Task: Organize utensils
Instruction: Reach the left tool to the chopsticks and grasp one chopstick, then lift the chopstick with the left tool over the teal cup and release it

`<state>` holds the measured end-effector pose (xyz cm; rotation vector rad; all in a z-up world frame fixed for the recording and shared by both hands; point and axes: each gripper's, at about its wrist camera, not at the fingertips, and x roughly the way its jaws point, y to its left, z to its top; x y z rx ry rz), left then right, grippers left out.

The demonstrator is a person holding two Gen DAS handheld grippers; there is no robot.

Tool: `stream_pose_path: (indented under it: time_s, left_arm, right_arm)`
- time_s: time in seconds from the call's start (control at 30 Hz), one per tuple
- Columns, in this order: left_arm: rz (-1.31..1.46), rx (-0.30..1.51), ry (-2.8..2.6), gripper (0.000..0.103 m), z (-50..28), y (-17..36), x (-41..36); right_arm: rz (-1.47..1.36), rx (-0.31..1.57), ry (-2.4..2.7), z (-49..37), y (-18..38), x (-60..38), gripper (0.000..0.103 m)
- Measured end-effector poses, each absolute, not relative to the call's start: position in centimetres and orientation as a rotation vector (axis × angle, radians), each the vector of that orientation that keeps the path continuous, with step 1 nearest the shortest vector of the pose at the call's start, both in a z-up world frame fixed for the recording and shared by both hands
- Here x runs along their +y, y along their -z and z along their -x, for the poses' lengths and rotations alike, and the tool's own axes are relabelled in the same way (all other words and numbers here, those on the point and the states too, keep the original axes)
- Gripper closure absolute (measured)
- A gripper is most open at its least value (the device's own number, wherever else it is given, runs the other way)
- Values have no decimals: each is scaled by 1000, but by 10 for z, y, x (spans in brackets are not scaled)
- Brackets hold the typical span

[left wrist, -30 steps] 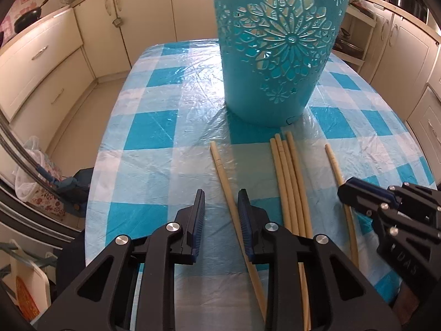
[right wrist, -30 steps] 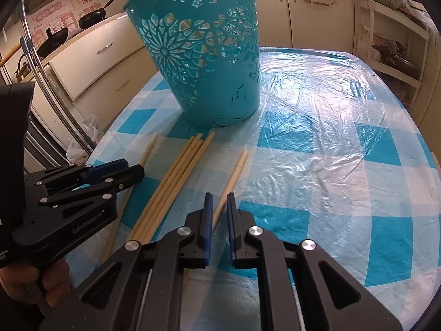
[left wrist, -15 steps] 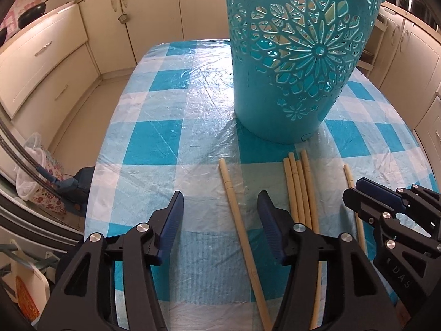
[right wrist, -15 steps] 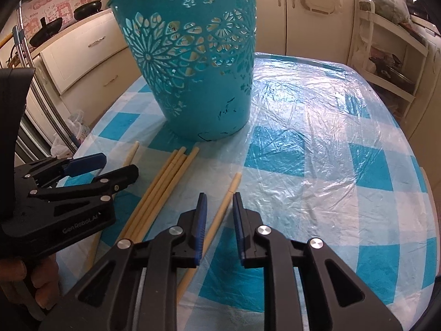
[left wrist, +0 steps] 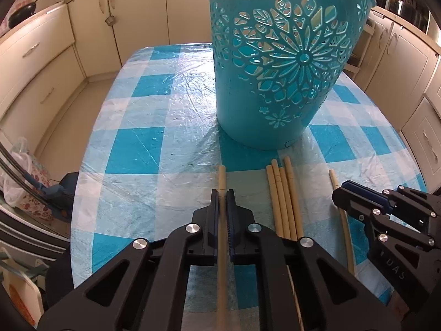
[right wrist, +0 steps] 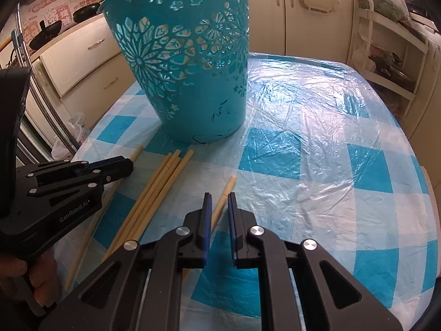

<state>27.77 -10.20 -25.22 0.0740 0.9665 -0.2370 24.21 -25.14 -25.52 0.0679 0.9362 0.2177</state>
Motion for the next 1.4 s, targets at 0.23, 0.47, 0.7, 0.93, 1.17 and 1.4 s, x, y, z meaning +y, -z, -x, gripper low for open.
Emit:
stream_pose_path:
  time_s: [0.23,0.47,0.7,0.93,1.17,1.4]
  left_arm:
    - [-146,983,227,97,-279,251,-110]
    - [-143,968,231,98,-266,242,-107]
    - [-136,912,235,98,-247,216,-99]
    - [-63,824,279,98,-225,173,-82]
    - [79,671,355,98,-208,107,-57]
    - [146,526,380,98,-211,48,-49]
  right_arm:
    - [-26,922,-206,-240,256,-244,91]
    - [17,915,-191,-238,256,-237,91]
    - [11,916,-193,-238,256,-238,91]
    - [-25,920,-207,-239,256,-245,91]
    - [-49,921,-216,-240,256,-249,91]
    - [-70,922,-223,-240,256,-251,91]
